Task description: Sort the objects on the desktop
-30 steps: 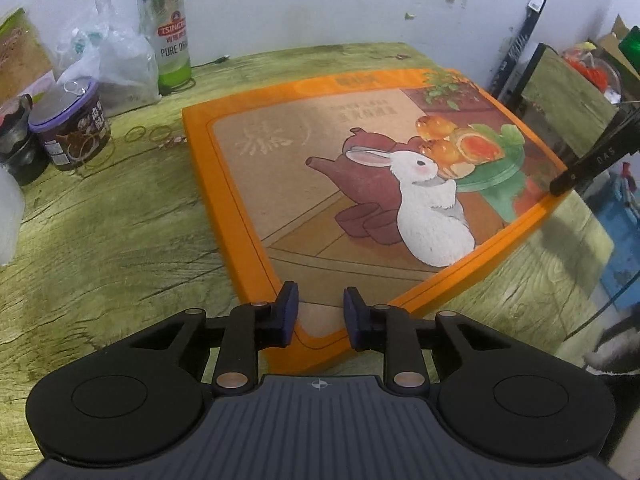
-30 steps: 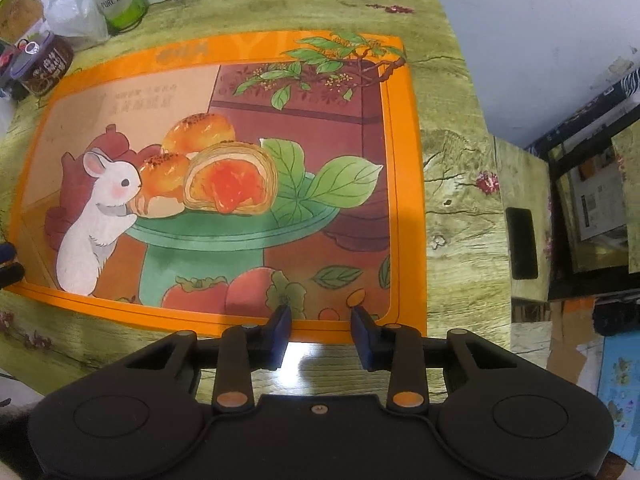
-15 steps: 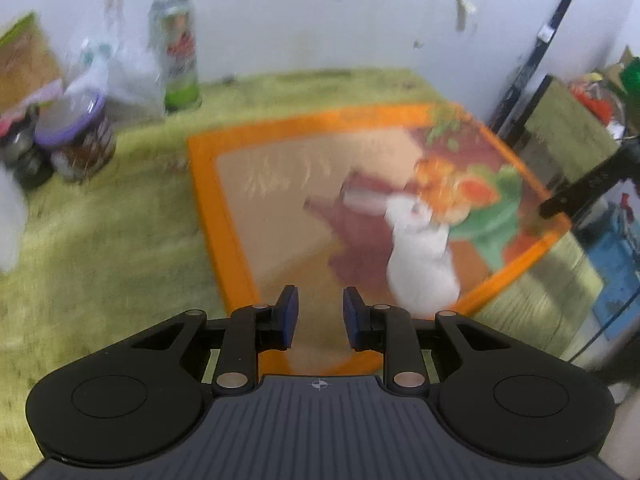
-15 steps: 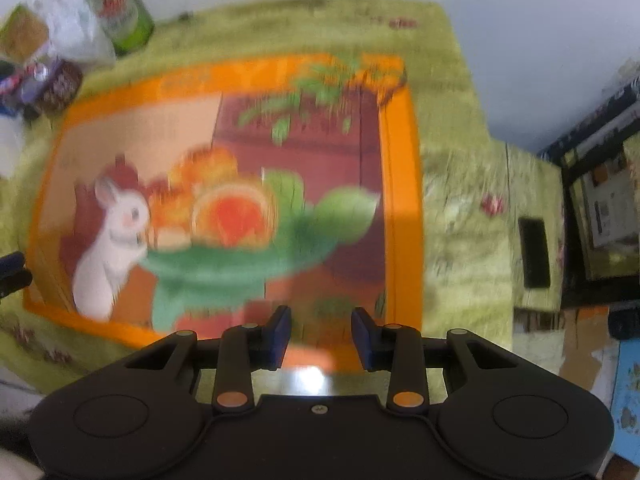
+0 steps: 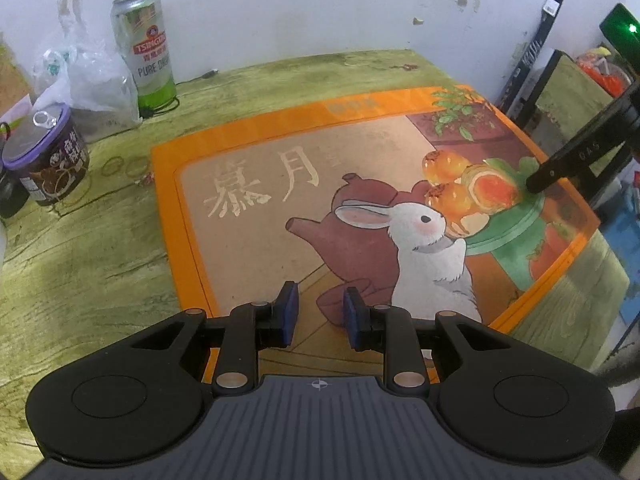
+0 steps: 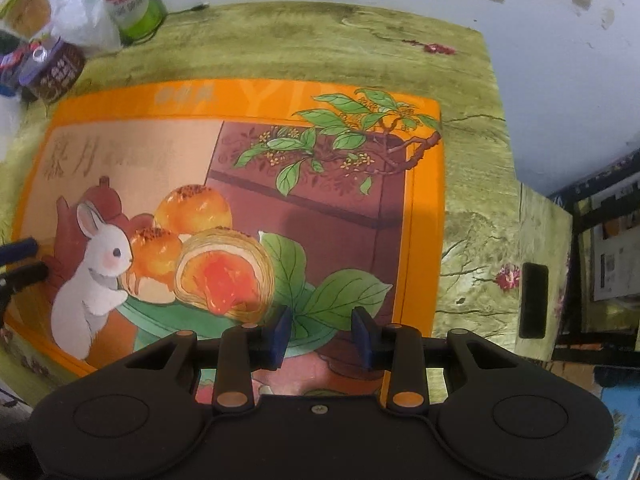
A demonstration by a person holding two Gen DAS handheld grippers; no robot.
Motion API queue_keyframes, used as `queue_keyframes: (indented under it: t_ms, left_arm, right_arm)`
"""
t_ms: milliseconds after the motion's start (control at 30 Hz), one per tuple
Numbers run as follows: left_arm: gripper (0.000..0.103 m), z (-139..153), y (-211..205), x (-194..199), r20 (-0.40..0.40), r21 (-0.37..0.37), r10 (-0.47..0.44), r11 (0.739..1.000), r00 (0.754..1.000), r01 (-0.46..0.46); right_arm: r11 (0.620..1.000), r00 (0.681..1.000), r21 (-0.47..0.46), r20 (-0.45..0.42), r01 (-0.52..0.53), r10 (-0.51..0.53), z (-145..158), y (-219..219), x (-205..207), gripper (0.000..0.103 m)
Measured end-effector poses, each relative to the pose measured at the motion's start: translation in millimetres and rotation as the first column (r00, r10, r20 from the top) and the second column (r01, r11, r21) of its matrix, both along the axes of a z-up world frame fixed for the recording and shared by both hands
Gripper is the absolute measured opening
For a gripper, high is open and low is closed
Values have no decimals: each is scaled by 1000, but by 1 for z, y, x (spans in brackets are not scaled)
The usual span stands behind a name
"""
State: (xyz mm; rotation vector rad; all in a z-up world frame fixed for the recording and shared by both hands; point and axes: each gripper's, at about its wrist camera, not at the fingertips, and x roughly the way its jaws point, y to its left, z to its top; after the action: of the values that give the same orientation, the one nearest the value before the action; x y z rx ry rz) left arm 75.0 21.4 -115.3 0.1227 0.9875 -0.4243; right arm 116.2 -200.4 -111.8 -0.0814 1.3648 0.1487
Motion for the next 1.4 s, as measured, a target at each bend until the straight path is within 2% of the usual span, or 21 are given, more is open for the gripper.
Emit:
queue_keyframes:
  t_ms: [133,267,333,467,600,833,1167,1400]
  left_arm:
    - [24,1,-2,1,-1,2,13,1000,1000,-13]
    - [25,11,1,11,-32,-22,33,999,999,-33]
    - [25,16,3,20,-8,-35,37,999,999,-37]
    - [25,12,2,48,19,-13,56,998,998,-55]
    - [25,2,1,68,6,-10,72,997,997,-72]
    - [25,-4,-2,69,7,0,71,998,997,-71]
    - [25,2,3,76,-14,-38,123,992,992,-123]
    - [25,8,13,101,35,-49,165,985,986,-163]
  right_arm:
    - [999,999,-28,-1,-34,34,-2,5,0,33]
    - [1000,1000,8,-22,-11,12,7,-1,7,33]
    - [999,1000,34,4,-13,13,18,0,14,32]
    - [999,997,14,64,-39,38,27,5,38,33]
    - [998,996,9,72,-59,58,19,9,61,33]
    - [997,997,22,33,-67,67,-1,12,69,33]
    - [996,996,12,22,-86,86,2,15,71,34]
    - [996,992,0,95,-85,85,15,14,96,34]
